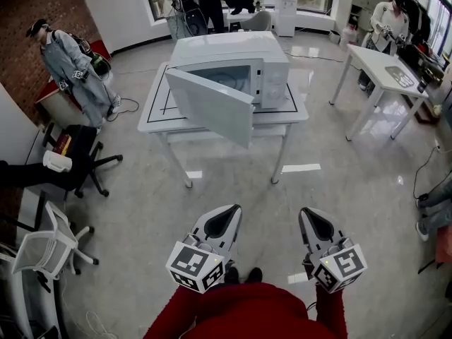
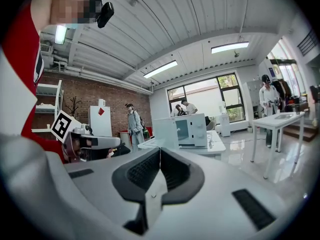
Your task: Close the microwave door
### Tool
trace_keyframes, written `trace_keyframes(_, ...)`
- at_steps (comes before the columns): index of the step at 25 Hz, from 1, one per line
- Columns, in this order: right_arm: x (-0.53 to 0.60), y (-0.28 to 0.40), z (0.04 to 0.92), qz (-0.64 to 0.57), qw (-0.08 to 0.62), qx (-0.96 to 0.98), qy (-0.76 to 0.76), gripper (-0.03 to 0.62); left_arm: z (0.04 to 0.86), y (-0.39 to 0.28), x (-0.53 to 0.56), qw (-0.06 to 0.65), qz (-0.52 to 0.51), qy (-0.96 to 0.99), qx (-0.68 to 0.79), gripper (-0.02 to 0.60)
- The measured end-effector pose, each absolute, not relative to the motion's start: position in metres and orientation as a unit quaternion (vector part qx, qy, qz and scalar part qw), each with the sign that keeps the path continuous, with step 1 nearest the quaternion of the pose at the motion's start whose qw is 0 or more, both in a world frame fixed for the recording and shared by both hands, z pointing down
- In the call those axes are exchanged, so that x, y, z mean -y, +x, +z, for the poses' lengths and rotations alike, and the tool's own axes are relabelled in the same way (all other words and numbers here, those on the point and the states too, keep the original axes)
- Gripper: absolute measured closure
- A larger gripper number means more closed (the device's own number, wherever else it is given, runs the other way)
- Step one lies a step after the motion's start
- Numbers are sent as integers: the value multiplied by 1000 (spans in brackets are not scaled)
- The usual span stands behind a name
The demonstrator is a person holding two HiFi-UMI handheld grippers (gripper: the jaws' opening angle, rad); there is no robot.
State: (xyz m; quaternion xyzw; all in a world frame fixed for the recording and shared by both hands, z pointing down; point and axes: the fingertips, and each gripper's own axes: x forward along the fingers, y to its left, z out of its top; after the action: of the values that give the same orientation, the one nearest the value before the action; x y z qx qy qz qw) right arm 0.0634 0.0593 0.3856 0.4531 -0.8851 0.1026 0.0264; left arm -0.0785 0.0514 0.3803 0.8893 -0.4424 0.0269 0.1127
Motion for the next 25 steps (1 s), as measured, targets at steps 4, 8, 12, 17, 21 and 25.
trace_keyframes(4, -61, 63, 391, 112, 31, 887, 447, 580, 383, -79, -51, 119, 26, 887, 445, 571)
trace_keyframes(8, -60, 68, 396, 123, 29, 885, 448, 580, 388, -78, -50, 124, 29, 885, 447, 571)
trace_keyframes(12, -59, 74, 399, 130, 26, 882, 452, 580, 392, -73, -47, 127, 36, 885, 447, 571)
trace_keyframes(17, -59, 85, 404, 131, 32, 880, 456, 580, 401, -68, -40, 126, 59, 877, 461, 571)
trace_keyframes(21, -56, 95, 401, 124, 32, 879, 460, 580, 402, -64, -24, 115, 75, 866, 481, 507)
trace_keyframes(25, -53, 105, 394, 113, 30, 880, 460, 580, 386, -69, 4, 76, 82, 846, 521, 390)
